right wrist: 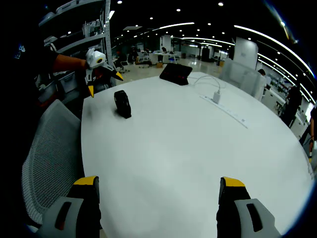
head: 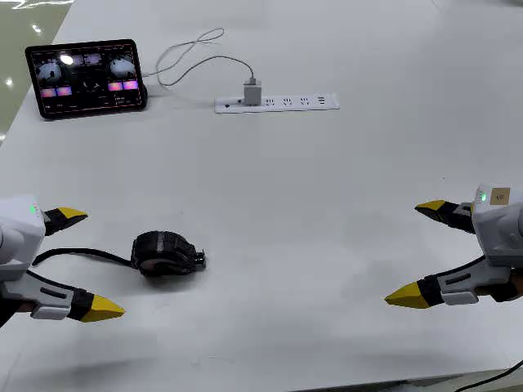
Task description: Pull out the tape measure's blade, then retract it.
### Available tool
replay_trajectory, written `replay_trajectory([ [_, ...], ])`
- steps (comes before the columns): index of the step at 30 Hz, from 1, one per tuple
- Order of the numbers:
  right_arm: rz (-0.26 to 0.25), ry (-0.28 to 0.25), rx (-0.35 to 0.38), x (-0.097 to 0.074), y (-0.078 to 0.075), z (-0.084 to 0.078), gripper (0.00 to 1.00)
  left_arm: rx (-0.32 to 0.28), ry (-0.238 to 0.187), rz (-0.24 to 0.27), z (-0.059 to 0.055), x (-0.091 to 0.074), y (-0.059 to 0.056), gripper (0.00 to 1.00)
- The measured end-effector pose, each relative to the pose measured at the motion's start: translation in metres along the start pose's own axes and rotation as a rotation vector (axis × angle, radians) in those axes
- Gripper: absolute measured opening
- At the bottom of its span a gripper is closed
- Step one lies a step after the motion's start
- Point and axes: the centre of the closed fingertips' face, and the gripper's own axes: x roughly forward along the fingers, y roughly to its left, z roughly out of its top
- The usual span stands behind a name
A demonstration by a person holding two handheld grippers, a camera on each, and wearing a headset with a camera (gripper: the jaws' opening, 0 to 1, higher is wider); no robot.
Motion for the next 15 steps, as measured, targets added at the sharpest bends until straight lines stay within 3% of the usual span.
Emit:
replay_trajectory([
  [15,0.021,0.013,-0.035,0.008,0.000,0.008,0.99,0.086,0.022,-0.045,0.021,0.012,0.004,0.99],
])
